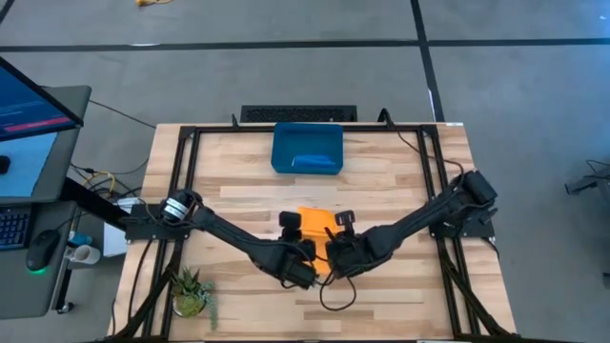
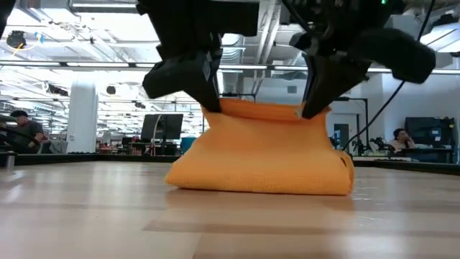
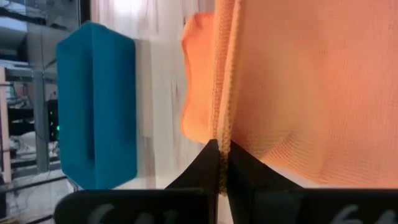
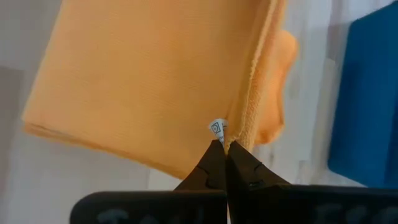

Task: Roll microfiber towels into tight, uniform cylinder then place into a basket
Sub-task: Fold the orange microfiber towel

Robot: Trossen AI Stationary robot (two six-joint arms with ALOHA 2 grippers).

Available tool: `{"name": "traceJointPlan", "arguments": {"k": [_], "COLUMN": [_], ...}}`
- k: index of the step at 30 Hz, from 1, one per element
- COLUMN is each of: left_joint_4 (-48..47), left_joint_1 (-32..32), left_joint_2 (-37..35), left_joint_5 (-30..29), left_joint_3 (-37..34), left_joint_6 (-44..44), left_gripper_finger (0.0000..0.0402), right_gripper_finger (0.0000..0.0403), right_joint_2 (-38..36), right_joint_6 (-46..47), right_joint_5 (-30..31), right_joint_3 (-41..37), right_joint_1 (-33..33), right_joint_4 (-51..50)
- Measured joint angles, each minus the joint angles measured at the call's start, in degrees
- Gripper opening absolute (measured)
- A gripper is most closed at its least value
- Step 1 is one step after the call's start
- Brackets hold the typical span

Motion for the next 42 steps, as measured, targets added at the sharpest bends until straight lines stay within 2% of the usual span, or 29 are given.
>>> {"name": "traceJointPlan", "arguments": {"k": [7, 12, 16, 33, 37, 42], "left_joint_4": [2.12, 10.61, 15.47, 16.23, 14.49, 13.03], "left_joint_1": [3.64, 5.16, 6.08, 6.26, 6.26, 6.42], "left_joint_2": [-0.50, -1.84, -2.50, -2.59, -2.59, -2.46], "left_joint_5": [2.16, 3.23, 6.71, 5.87, 5.91, 5.48], "left_joint_3": [-2.41, -9.05, -12.02, -12.93, -13.08, -13.19], "left_joint_6": [1.28, 3.58, 4.71, 5.04, 6.29, 1.78], "left_gripper_finger": [0.0002, 0.0002, 0.0002, 0.0004, 0.0025, 0.0079], "right_gripper_finger": [0.0006, 0.0007, 0.0007, 0.0015, 0.0015, 0.0018], "right_joint_2": [1.14, 4.98, 6.02, 6.02, 6.02, 6.04], "right_joint_6": [-0.04, -2.27, -2.98, -3.06, -3.00, -2.87], "right_joint_5": [0.54, 1.13, 0.26, -0.41, -0.93, -1.34], "right_joint_3": [-0.04, 0.06, 0.04, 0.07, -0.06, -0.17], "right_joint_1": [-2.97, -4.06, -5.20, -5.81, -5.79, -5.69], "right_joint_4": [0.57, 1.07, 0.98, 1.27, -0.36, -0.56]}}
